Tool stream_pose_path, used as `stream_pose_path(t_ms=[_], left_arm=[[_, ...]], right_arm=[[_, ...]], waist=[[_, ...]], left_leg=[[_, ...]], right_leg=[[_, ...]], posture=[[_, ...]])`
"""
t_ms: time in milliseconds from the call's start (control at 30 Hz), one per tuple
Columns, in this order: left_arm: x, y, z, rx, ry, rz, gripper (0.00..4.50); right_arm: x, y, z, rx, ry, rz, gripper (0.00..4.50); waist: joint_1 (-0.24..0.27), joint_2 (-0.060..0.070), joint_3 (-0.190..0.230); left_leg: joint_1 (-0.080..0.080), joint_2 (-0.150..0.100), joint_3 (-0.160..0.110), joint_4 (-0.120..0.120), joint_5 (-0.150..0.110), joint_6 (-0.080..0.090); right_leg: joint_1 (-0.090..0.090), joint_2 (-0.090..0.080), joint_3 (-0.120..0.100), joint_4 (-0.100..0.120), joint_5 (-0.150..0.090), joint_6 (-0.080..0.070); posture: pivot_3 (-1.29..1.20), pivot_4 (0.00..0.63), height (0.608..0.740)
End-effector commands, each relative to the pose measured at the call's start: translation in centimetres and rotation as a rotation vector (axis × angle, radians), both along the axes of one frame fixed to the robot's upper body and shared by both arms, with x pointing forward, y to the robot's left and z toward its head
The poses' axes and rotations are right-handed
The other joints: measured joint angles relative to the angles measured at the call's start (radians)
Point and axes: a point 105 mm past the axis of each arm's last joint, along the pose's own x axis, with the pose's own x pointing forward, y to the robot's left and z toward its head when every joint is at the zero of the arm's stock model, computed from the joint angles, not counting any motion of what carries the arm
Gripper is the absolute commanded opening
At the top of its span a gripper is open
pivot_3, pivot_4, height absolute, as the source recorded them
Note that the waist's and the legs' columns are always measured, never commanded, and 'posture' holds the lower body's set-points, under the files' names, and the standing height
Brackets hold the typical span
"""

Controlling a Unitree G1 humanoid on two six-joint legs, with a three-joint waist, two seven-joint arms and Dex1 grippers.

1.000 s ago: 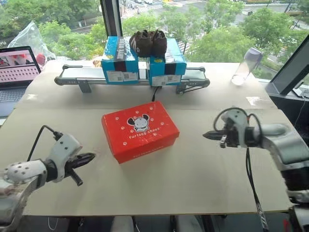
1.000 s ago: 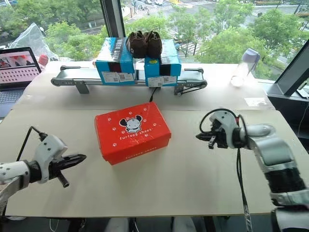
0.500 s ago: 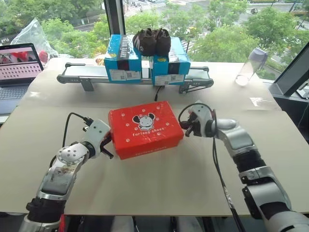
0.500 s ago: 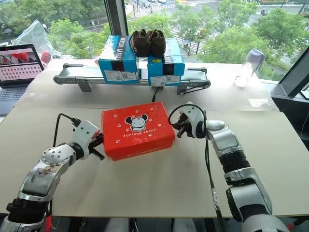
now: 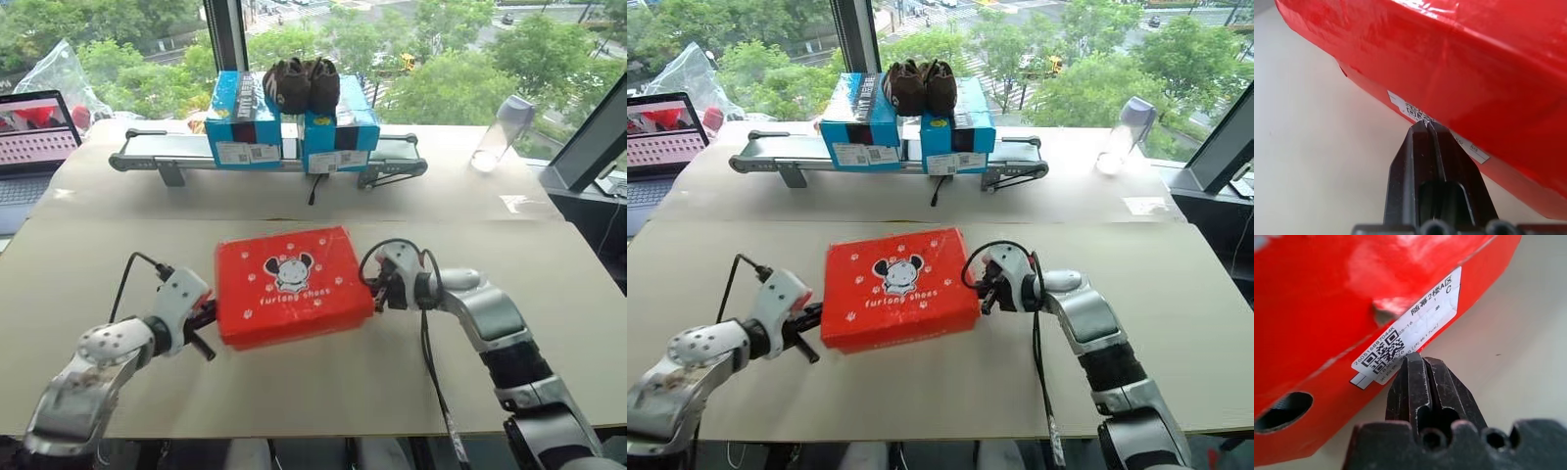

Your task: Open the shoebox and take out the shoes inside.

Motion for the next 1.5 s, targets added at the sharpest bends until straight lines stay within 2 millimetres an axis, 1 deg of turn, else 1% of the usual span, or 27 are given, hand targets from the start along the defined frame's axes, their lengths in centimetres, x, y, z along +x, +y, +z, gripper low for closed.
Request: stream_pose_path(t_ms=[33,100,167,233,300,433,500,633,700,733,800,833,867,900,933,1033,1100,1167,1267,1300,1367,1433,1500], left_arm=[[-1.3,-1.6,0.9,-0.031,-0.004,-0.100,0.05],[-1.6,-1.5,0.9,-0.030,0.005,-0.103,0.05],[-0.8,-0.5,0.8,0.001,-0.014,-0.068,0.05],[0.2,0.4,1.2,0.015,-0.044,-0.024,0.05],[1.0,0.9,1.8,0.016,-0.070,-0.004,0.05],[1.2,1.7,2.5,0.031,-0.086,-0.006,0.05],[1.3,2.4,3.5,0.017,-0.108,-0.004,0.05],[1.1,3.1,6.9,-0.054,-0.172,-0.055,0.05],[0.5,3.7,9.1,-0.103,-0.185,-0.103,0.57],[0.2,4.0,10.0,-0.113,-0.190,-0.115,0.73],[-0.4,4.7,11.7,-0.133,-0.193,-0.138,1.50],[-1.0,4.7,12.6,-0.143,-0.185,-0.174,1.63],[-1.6,4.6,13.4,-0.153,-0.177,-0.207,2.29],[-2.2,4.2,14.2,-0.162,-0.165,-0.251,2.41],[-2.7,3.9,15.0,-0.163,-0.164,-0.291,2.65],[-3.6,2.7,17.0,-0.194,-0.156,-0.371,3.90],[-4.5,2.2,17.9,-0.194,-0.133,-0.424,4.45],[-5.0,1.7,18.9,-0.187,-0.128,-0.458,4.45],[-5.8,1.0,19.7,-0.180,-0.115,-0.518,4.45],[-5.8,0.8,20.1,-0.182,-0.115,-0.523,4.45],[-5.8,0.4,21.1,-0.190,-0.134,-0.544,4.45],[-5.9,0.1,21.6,-0.190,-0.139,-0.558,4.45],[-6.2,-0.2,21.7,-0.188,-0.124,-0.576,4.45]], right_arm=[[-1.3,2.1,2.4,0.053,-0.047,0.104,0.10],[-1.2,2.0,2.4,0.043,-0.051,0.099,0.10],[-0.4,1.1,2.3,0.005,-0.075,0.071,0.10],[0.5,-0.2,2.2,-0.052,-0.106,0.037,0.10],[1.2,-1.5,2.4,-0.098,-0.130,0.012,0.10],[1.9,-3.5,3.3,-0.132,-0.157,-0.016,0.10],[2.3,-4.9,4.1,-0.146,-0.173,-0.037,0.10],[2.6,-7.5,6.5,-0.144,-0.202,-0.074,0.10],[2.3,-8.6,8.2,-0.121,-0.204,-0.077,0.00],[1.9,-8.9,8.9,-0.114,-0.200,-0.070,0.00],[1.1,-9.4,10.2,-0.097,-0.190,-0.048,0.00],[0.5,-9.4,10.7,-0.075,-0.167,-0.029,0.00],[-0.2,-9.3,10.9,-0.062,-0.136,-0.009,0.00],[-1.1,-9.5,10.4,-0.080,-0.096,0.015,0.00],[-2.0,-9.8,9.7,-0.107,-0.057,0.038,0.00],[-4.2,-10.5,7.5,-0.169,0.057,0.079,0.00],[-5.2,-10.2,7.2,-0.148,0.099,0.101,0.00],[-6.0,-9.6,7.1,-0.129,0.123,0.127,0.00],[-6.9,-8.9,6.6,-0.131,0.163,0.167,0.00],[-7.3,-8.6,6.2,-0.138,0.178,0.187,0.00],[-8.0,-7.3,5.0,-0.126,0.211,0.247,0.00],[-8.1,-6.1,4.2,-0.059,0.236,0.265,0.00],[-7.7,-5.6,3.3,0.015,0.265,0.249,0.00]], waist=[[0.001,0.000,0.000],[0.001,0.000,0.000],[0.001,0.000,0.000],[0.004,0.000,0.000],[0.008,0.000,0.000],[0.009,0.000,0.000],[0.009,0.000,0.000],[0.010,-0.001,0.000],[0.009,-0.001,0.000],[0.009,-0.001,0.000],[0.009,-0.001,0.000],[0.008,-0.001,0.000],[0.006,-0.001,0.001],[0.005,-0.001,0.001],[0.004,-0.001,0.001],[0.015,-0.002,0.001],[0.015,-0.001,0.001],[0.010,-0.001,0.002],[0.001,-0.001,0.002],[0.000,-0.001,0.002],[0.001,-0.001,0.002],[0.000,-0.003,0.002],[-0.001,-0.003,0.002]], left_leg=[[0.000,0.000,0.000,0.000,0.000,0.000],[0.000,0.000,0.000,0.000,0.000,0.000],[0.000,0.000,0.000,0.000,0.000,0.000],[0.000,0.000,0.000,0.000,0.000,0.000],[0.000,0.000,0.000,0.000,0.000,0.000],[-0.001,0.000,0.000,0.001,0.000,0.000],[-0.001,0.000,0.000,0.000,0.000,0.000],[-0.001,0.000,0.000,0.000,0.000,0.000],[-0.001,0.000,0.000,0.000,0.000,0.000],[-0.001,0.000,0.000,0.000,0.000,0.000],[-0.001,0.000,0.000,0.000,0.000,0.000],[-0.001,0.000,0.000,0.000,0.000,0.000],[0.000,0.000,0.000,-0.001,0.000,0.000],[0.000,0.000,0.000,-0.001,-0.001,0.000],[-0.001,0.000,0.000,-0.001,-0.001,0.000],[-0.001,0.000,0.000,-0.001,-0.001,-0.001],[-0.001,0.000,0.000,0.000,-0.001,-0.001],[0.000,0.000,0.000,0.001,-0.001,-0.001],[0.002,0.000,0.000,0.001,-0.001,-0.001],[0.003,0.000,0.000,0.001,-0.001,-0.001],[0.003,0.000,0.000,0.000,-0.001,-0.001],[0.003,0.000,-0.001,0.000,-0.001,-0.001],[0.003,0.000,-0.001,0.000,-0.001,-0.001]], right_leg=[[0.000,0.000,0.000,0.000,0.000,0.000],[0.000,0.000,0.000,0.000,0.000,0.000],[0.000,0.000,0.000,-0.001,0.000,0.000],[0.000,0.000,0.000,0.000,0.000,0.000],[0.000,0.000,0.000,0.000,0.000,0.000],[0.001,0.000,0.000,-0.002,0.000,0.000],[0.000,0.000,0.000,-0.001,0.000,0.000],[-0.001,0.000,0.000,-0.001,0.000,0.000],[0.000,0.000,-0.001,-0.001,0.000,0.000],[-0.001,0.000,0.000,-0.001,0.000,0.000],[0.000,0.000,0.000,-0.002,-0.001,0.000],[0.000,0.000,0.000,-0.002,-0.001,0.000],[0.000,0.000,0.000,-0.002,-0.001,0.000],[0.000,0.000,0.000,-0.002,-0.002,0.000],[-0.001,0.000,0.000,-0.001,-0.002,0.000],[0.000,0.000,-0.001,-0.002,-0.003,0.000],[0.000,0.000,0.000,-0.002,-0.003,0.000],[0.000,0.000,0.000,-0.001,-0.003,0.001],[0.001,0.000,0.001,0.001,-0.006,0.004],[0.001,0.000,0.001,0.001,-0.006,0.004],[0.002,0.000,0.001,0.001,-0.006,0.004],[0.001,0.000,0.001,0.001,-0.006,0.003],[0.002,0.001,0.002,0.001,-0.006,0.003]], posture=[[0.00,0.150,0.740],[0.00,0.150,0.740],[0.00,0.150,0.740],[0.00,0.150,0.740],[0.00,0.150,0.740],[0.00,0.150,0.740],[0.00,0.150,0.740],[0.00,0.150,0.740],[0.00,0.150,0.740],[0.00,0.150,0.740],[0.00,0.150,0.740],[0.00,0.150,0.740],[0.00,0.150,0.740],[0.00,0.150,0.740],[0.00,0.150,0.740],[0.00,0.150,0.740],[0.00,0.150,0.740],[0.00,0.150,0.740],[0.00,0.150,0.740],[0.00,0.150,0.740],[0.00,0.150,0.740],[0.00,0.150,0.740],[0.00,0.150,0.740]])
